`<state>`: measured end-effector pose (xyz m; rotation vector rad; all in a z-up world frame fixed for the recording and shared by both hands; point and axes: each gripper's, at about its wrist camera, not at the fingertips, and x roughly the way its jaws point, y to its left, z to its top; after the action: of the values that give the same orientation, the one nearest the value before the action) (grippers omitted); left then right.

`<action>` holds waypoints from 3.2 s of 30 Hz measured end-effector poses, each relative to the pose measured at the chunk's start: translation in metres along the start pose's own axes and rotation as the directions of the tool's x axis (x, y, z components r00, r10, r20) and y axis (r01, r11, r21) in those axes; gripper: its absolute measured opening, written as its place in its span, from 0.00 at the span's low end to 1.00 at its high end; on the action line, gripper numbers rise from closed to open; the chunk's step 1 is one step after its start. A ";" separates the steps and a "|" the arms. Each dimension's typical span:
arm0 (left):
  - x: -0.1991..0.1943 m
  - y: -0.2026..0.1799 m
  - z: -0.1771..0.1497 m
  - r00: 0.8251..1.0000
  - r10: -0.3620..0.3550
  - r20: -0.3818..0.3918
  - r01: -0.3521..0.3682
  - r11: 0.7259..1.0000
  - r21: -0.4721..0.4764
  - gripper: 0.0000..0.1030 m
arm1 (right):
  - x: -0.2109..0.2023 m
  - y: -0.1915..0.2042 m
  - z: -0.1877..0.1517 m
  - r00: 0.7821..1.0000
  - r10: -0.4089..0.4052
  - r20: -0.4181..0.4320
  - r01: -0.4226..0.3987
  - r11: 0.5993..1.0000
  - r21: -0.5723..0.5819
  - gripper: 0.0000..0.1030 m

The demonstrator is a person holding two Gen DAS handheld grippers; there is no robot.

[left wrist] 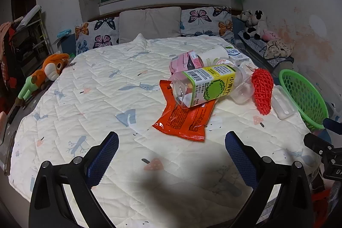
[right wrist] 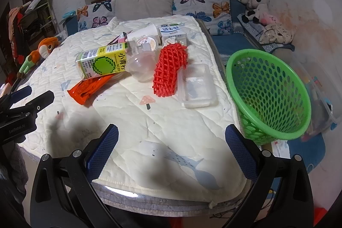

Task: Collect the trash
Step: 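Move right gripper toward red mesh net while left gripper approaches juice bottle, then grasp red mesh net with right gripper while left gripper grasps juice bottle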

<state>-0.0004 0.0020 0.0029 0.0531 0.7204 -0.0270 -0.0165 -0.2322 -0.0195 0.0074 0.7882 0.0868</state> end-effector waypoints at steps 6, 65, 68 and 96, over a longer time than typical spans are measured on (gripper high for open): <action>0.007 -0.003 0.001 1.000 -0.004 -0.001 0.004 1.000 0.007 0.94 | 0.000 0.003 0.001 1.000 0.007 -0.002 -0.007 1.000 -0.014 0.95; 0.052 -0.004 0.060 0.997 -0.079 -0.006 0.079 0.985 0.154 0.93 | 0.069 -0.024 0.073 0.989 0.133 -0.065 -0.129 0.990 0.063 0.74; 0.057 -0.011 0.067 0.996 -0.092 -0.001 0.090 0.974 0.208 0.93 | 0.077 -0.028 0.079 0.985 0.151 -0.078 -0.145 0.986 0.079 0.69; 0.127 -0.062 0.091 0.956 -0.242 -0.165 0.293 0.808 0.511 0.73 | 0.132 -0.036 0.099 0.959 0.224 -0.175 -0.194 0.966 0.173 0.40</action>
<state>0.1520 -0.0663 -0.0147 0.4899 0.7917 -0.5036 0.1486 -0.2545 -0.0445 0.2335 0.9859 0.2308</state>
